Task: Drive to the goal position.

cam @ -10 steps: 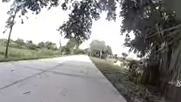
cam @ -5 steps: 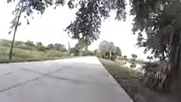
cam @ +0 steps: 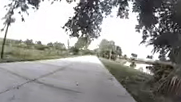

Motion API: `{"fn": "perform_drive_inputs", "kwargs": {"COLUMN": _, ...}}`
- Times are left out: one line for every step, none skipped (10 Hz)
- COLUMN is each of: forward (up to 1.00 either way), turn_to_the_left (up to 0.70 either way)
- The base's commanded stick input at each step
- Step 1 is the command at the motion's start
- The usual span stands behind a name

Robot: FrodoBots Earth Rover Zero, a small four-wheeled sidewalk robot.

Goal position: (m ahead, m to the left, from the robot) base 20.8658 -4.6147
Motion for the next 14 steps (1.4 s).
{"fn": "perform_drive_inputs", "kwargs": {"forward": 1.0, "turn_to_the_left": 0.0}}
{"fn": "perform_drive_inputs", "kwargs": {"forward": 1.0, "turn_to_the_left": 0.0}}
{"fn": "perform_drive_inputs", "kwargs": {"forward": 1.0, "turn_to_the_left": 0.0}}
{"fn": "perform_drive_inputs", "kwargs": {"forward": 1.0, "turn_to_the_left": 0.0}}
{"fn": "perform_drive_inputs", "kwargs": {"forward": 1.0, "turn_to_the_left": 0.0}}
{"fn": "perform_drive_inputs", "kwargs": {"forward": 1.0, "turn_to_the_left": 0.0}}
{"fn": "perform_drive_inputs", "kwargs": {"forward": 1.0, "turn_to_the_left": 0.0}}
{"fn": "perform_drive_inputs", "kwargs": {"forward": 1.0, "turn_to_the_left": 0.0}}
{"fn": "perform_drive_inputs", "kwargs": {"forward": 1.0, "turn_to_the_left": 0.0}}
{"fn": "perform_drive_inputs", "kwargs": {"forward": 1.0, "turn_to_the_left": 0.0}}
{"fn": "perform_drive_inputs", "kwargs": {"forward": 1.0, "turn_to_the_left": 0.0}}
{"fn": "perform_drive_inputs", "kwargs": {"forward": 1.0, "turn_to_the_left": 0.0}}
{"fn": "perform_drive_inputs", "kwargs": {"forward": 1.0, "turn_to_the_left": 0.0}}
{"fn": "perform_drive_inputs", "kwargs": {"forward": 1.0, "turn_to_the_left": 0.0}}
